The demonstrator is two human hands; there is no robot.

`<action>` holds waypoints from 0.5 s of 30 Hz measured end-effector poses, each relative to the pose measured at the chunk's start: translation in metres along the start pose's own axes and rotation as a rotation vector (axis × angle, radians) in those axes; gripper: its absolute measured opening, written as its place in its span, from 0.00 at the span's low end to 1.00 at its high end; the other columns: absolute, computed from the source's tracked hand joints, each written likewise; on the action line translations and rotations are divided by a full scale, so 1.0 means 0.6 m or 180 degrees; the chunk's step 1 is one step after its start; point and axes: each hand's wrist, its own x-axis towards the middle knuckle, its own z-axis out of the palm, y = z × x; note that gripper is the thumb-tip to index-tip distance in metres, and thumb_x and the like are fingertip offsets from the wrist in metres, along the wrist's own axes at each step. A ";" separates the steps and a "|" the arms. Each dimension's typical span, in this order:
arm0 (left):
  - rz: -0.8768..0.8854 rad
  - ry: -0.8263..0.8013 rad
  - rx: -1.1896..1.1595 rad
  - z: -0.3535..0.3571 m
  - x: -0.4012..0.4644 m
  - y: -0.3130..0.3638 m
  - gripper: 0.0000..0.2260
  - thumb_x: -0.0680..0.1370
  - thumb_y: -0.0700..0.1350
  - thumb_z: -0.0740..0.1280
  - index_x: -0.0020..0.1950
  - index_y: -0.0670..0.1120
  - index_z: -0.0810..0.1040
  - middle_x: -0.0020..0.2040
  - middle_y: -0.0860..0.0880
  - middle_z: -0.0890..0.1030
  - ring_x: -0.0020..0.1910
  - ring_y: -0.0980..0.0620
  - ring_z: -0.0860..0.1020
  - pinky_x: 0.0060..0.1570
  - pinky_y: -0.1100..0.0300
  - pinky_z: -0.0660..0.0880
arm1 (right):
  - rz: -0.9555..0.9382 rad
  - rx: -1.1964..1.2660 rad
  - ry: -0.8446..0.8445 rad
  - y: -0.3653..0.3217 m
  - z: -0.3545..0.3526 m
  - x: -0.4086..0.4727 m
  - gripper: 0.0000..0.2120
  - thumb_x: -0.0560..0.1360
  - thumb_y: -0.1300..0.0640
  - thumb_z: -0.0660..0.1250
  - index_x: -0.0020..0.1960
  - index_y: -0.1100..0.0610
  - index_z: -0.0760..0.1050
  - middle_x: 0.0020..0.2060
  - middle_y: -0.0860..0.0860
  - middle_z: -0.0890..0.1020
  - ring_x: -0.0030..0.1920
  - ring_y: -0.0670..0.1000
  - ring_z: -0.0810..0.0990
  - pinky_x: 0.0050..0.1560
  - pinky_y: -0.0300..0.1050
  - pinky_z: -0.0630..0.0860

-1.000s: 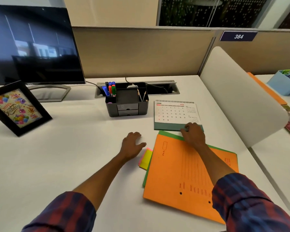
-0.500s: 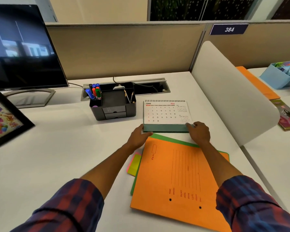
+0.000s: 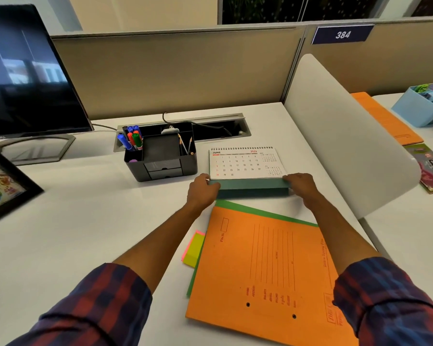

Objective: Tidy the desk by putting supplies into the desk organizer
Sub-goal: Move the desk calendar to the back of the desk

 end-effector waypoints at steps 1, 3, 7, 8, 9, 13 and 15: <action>-0.0077 0.0000 -0.0046 -0.001 0.004 0.002 0.16 0.79 0.41 0.65 0.67 0.41 0.70 0.64 0.41 0.77 0.56 0.46 0.76 0.50 0.57 0.78 | 0.0003 -0.0002 -0.0074 0.000 -0.003 0.003 0.13 0.78 0.57 0.67 0.59 0.64 0.77 0.56 0.58 0.79 0.54 0.57 0.76 0.52 0.47 0.73; -0.0191 0.0045 -0.0063 -0.003 0.012 0.006 0.17 0.79 0.38 0.63 0.68 0.39 0.69 0.66 0.40 0.75 0.62 0.43 0.75 0.54 0.55 0.76 | -0.0014 -0.0063 -0.0233 -0.006 -0.009 0.005 0.10 0.78 0.60 0.65 0.57 0.64 0.77 0.55 0.58 0.79 0.52 0.55 0.75 0.50 0.46 0.71; -0.0413 -0.0056 -0.0223 -0.002 0.027 0.020 0.16 0.79 0.33 0.62 0.67 0.36 0.71 0.67 0.40 0.74 0.65 0.42 0.72 0.51 0.58 0.74 | -0.0039 0.0106 -0.0383 -0.016 -0.024 0.013 0.13 0.79 0.66 0.61 0.62 0.63 0.75 0.59 0.58 0.78 0.56 0.55 0.75 0.57 0.49 0.72; -0.0453 -0.0100 -0.0288 -0.002 0.029 0.023 0.14 0.79 0.32 0.63 0.65 0.35 0.73 0.66 0.40 0.75 0.63 0.42 0.73 0.50 0.59 0.74 | -0.0049 0.0157 -0.0407 -0.018 -0.027 0.014 0.14 0.79 0.66 0.60 0.64 0.63 0.74 0.61 0.58 0.77 0.58 0.56 0.75 0.59 0.49 0.73; -0.0477 -0.0139 -0.0327 0.000 0.032 0.025 0.13 0.78 0.32 0.63 0.63 0.35 0.75 0.64 0.40 0.77 0.60 0.43 0.75 0.50 0.58 0.75 | -0.0066 0.0189 -0.0433 -0.021 -0.030 0.014 0.15 0.79 0.67 0.59 0.65 0.62 0.73 0.62 0.59 0.77 0.59 0.57 0.75 0.60 0.50 0.73; -0.0438 -0.0071 -0.0424 0.009 0.043 0.024 0.11 0.77 0.32 0.63 0.59 0.38 0.78 0.60 0.40 0.80 0.54 0.44 0.77 0.50 0.49 0.81 | -0.0261 0.0114 -0.0367 -0.026 -0.035 0.012 0.17 0.79 0.66 0.57 0.68 0.60 0.69 0.64 0.57 0.75 0.61 0.57 0.74 0.62 0.51 0.74; -0.0420 0.0040 -0.0507 0.012 0.046 0.027 0.09 0.77 0.33 0.64 0.55 0.41 0.77 0.56 0.41 0.80 0.52 0.44 0.78 0.39 0.53 0.80 | -0.0361 0.0047 -0.0298 -0.027 -0.037 0.010 0.17 0.80 0.65 0.56 0.68 0.60 0.67 0.63 0.56 0.74 0.60 0.55 0.73 0.56 0.47 0.72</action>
